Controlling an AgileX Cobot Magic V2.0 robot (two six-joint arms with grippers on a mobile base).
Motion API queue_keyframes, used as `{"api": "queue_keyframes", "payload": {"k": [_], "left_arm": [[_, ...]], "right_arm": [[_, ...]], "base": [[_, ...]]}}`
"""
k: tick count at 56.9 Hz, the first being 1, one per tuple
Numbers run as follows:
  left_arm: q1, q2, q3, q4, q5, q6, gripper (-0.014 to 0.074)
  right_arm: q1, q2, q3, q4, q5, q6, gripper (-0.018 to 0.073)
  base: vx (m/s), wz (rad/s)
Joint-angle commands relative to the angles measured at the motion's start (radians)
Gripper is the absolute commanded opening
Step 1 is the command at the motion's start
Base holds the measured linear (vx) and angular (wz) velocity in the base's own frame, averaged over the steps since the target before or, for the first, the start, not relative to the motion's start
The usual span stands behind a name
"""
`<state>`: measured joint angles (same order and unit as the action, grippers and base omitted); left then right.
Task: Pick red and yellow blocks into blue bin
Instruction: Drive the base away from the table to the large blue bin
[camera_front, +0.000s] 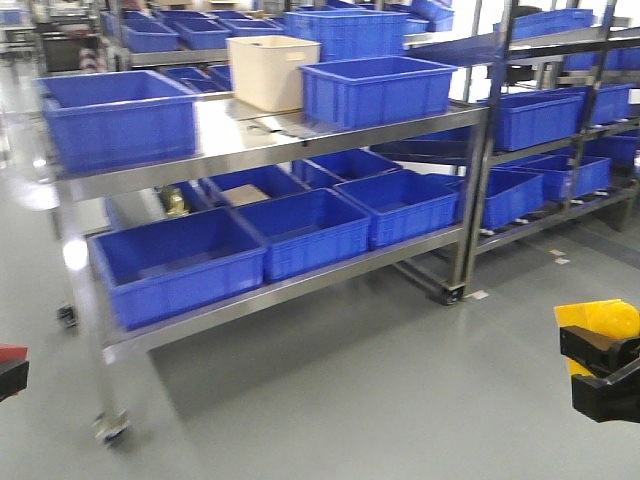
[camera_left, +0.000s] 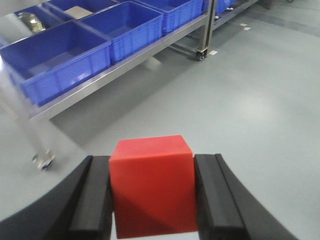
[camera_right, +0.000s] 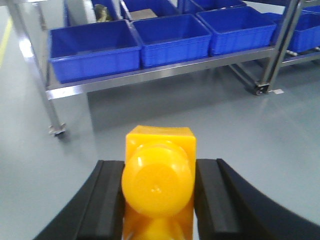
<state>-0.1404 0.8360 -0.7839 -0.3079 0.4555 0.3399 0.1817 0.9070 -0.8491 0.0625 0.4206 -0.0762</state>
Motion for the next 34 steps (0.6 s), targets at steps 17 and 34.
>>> {"api": "queue_keyframes", "payload": {"k": [17, 34], "left_arm": [[-0.005, -0.008, -0.029, -0.019, -0.073, -0.009, 0.0002], [-0.005, -0.008, -0.029, -0.019, -0.074, -0.009, 0.0002]], "right_arm": [[-0.005, -0.010, -0.031, -0.002, -0.084, -0.012, -0.0010], [-0.005, -0.010, -0.031, -0.002, -0.084, -0.012, -0.0010]], "base": [[0.55, -0.36], [0.57, -0.51]]}}
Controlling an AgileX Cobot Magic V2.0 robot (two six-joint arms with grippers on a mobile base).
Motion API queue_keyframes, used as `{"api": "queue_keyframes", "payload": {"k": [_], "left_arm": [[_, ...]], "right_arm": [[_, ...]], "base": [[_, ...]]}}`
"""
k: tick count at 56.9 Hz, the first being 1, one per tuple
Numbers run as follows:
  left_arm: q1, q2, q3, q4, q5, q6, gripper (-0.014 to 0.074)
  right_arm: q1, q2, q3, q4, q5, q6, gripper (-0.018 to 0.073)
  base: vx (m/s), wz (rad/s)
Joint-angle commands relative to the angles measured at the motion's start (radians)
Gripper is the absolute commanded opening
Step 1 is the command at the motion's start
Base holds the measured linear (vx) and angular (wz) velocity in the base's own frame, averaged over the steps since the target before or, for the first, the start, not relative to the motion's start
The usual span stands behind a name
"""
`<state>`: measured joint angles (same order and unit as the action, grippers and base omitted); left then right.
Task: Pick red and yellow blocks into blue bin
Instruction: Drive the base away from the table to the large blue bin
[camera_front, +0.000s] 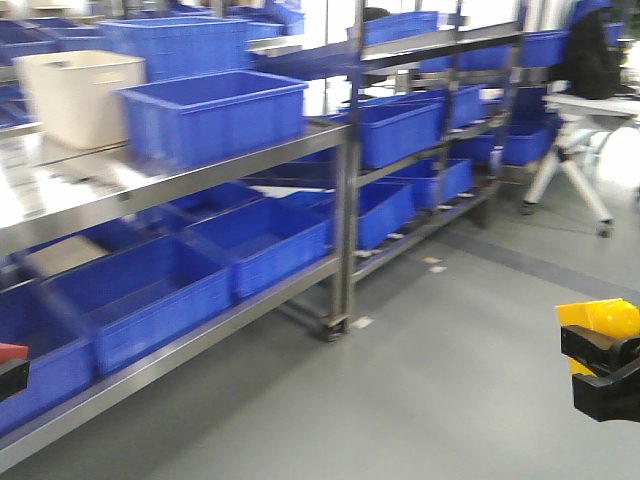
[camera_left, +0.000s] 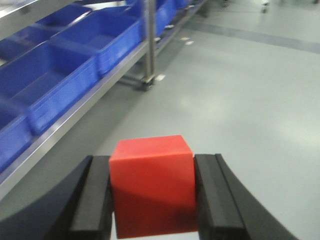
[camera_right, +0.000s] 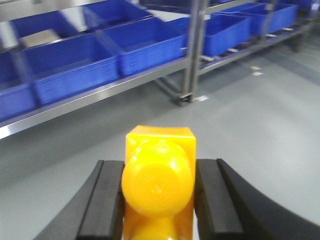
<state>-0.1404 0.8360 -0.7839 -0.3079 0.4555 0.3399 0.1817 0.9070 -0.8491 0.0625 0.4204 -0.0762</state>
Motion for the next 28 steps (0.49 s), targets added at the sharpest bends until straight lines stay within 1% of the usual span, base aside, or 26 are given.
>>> {"api": "queue_keyframes", "payload": {"k": [1, 13, 28], "left_arm": [[-0.005, -0.008, -0.029, -0.019, -0.074, -0.009, 0.0002], [-0.005, -0.008, -0.029, -0.019, -0.077, -0.009, 0.0002], [-0.005, -0.008, -0.029, -0.019, -0.077, -0.009, 0.0002]], "right_arm": [[-0.005, -0.010, -0.031, -0.002, -0.084, -0.012, -0.0010], [-0.005, -0.010, -0.031, -0.002, -0.084, -0.012, -0.0010], [-0.005, -0.010, -0.031, -0.002, -0.084, -0.012, -0.0010]], "base": [[0.56, -0.54], [0.57, -0.48], [0.58, -0.32]]}}
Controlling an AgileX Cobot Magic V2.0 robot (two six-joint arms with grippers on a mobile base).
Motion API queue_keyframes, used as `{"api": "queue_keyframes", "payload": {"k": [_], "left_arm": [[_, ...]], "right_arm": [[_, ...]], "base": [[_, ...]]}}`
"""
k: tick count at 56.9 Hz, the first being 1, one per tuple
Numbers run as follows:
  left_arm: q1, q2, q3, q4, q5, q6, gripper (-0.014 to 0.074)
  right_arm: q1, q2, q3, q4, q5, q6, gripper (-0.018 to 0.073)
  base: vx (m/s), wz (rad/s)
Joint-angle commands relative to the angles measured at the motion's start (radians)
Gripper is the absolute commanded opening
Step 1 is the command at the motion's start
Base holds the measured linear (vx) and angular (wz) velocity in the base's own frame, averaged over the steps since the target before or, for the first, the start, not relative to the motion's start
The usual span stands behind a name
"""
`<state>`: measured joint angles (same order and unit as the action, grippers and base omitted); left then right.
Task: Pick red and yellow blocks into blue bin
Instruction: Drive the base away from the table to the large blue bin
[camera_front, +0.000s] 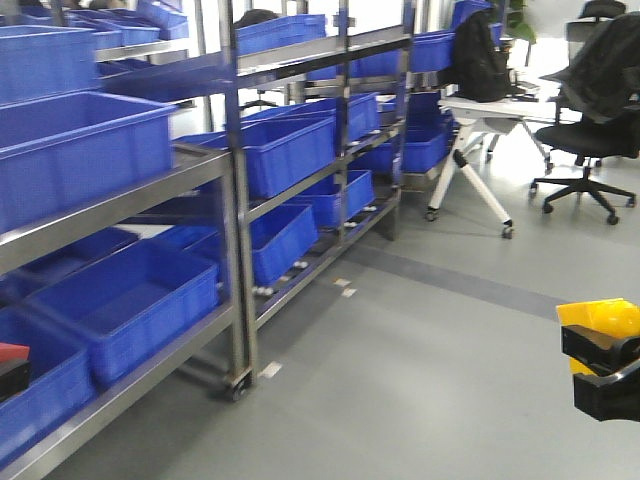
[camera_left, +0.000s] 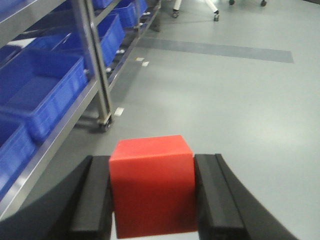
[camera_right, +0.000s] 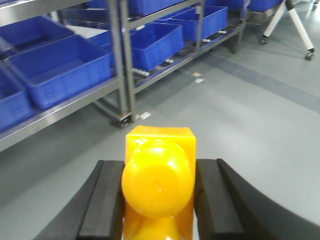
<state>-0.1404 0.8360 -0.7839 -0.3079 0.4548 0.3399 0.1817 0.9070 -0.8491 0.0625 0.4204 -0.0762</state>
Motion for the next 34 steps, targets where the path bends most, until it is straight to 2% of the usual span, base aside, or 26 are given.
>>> {"api": "queue_keyframes", "payload": {"k": [1, 34], "left_arm": [[-0.005, -0.008, -0.029, -0.019, -0.076, -0.009, 0.0002], [-0.005, -0.008, -0.029, -0.019, -0.076, -0.009, 0.0002]], "right_arm": [[-0.005, -0.010, -0.031, -0.002, -0.084, -0.012, -0.0010], [-0.005, -0.010, -0.031, -0.002, -0.084, -0.012, -0.0010]], "base": [[0.58, -0.28], [0.55, -0.29]]}}
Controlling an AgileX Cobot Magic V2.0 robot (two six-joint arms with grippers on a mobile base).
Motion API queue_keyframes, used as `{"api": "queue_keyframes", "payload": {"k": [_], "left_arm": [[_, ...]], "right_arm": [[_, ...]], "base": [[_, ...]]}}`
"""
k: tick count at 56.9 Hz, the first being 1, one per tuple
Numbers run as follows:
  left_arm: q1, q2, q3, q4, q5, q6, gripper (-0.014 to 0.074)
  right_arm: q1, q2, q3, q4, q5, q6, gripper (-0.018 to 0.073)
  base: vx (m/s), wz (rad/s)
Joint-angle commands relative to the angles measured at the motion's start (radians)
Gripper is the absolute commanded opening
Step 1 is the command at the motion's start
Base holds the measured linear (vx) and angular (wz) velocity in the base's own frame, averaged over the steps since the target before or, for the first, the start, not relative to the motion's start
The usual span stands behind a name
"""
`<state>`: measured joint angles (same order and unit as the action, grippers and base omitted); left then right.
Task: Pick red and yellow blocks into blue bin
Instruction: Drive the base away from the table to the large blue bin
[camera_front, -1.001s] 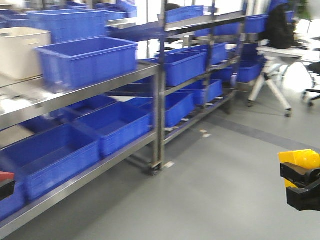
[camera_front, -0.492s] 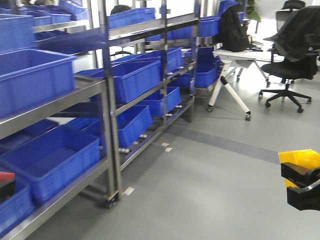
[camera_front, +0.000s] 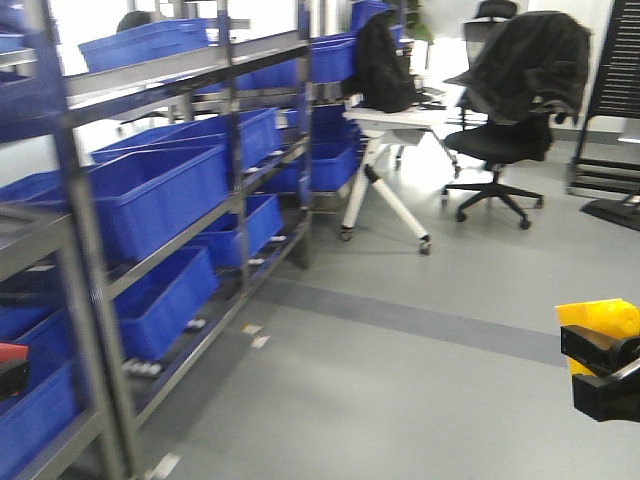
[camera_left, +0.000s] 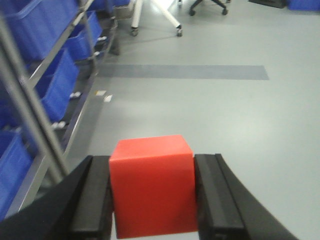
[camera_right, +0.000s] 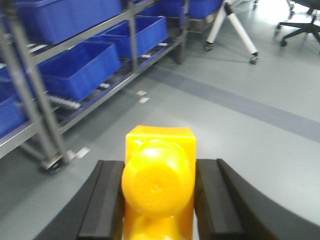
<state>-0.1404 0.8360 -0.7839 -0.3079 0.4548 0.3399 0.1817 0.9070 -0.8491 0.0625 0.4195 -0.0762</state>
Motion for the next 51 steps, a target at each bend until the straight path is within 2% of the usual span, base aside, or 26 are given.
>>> {"api": "queue_keyframes", "payload": {"k": [1, 15, 24, 51], "left_arm": [[-0.005, -0.008, -0.029, -0.019, -0.076, -0.009, 0.0002], [-0.005, -0.008, -0.029, -0.019, -0.076, -0.009, 0.0002], [-0.005, -0.003, -0.029, -0.019, -0.077, -0.009, 0.0002], [-0.005, 0.017, -0.029, -0.019, -0.077, -0.009, 0.0002]], "right_arm": [[-0.005, -0.010, -0.031, -0.002, -0.083, -0.012, -0.0010], [-0.005, -0.010, -0.031, -0.002, -0.083, -0.012, -0.0010], [-0.005, -0.011, -0.031, -0.002, -0.083, -0.012, -0.0010], [-0.005, -0.010, -0.031, -0.002, -0.083, -0.012, -0.0010]], "base": [[0.54, -0.36], [0.53, -0.27], [0.51, 0.05], [0.44, 0.66]]}}
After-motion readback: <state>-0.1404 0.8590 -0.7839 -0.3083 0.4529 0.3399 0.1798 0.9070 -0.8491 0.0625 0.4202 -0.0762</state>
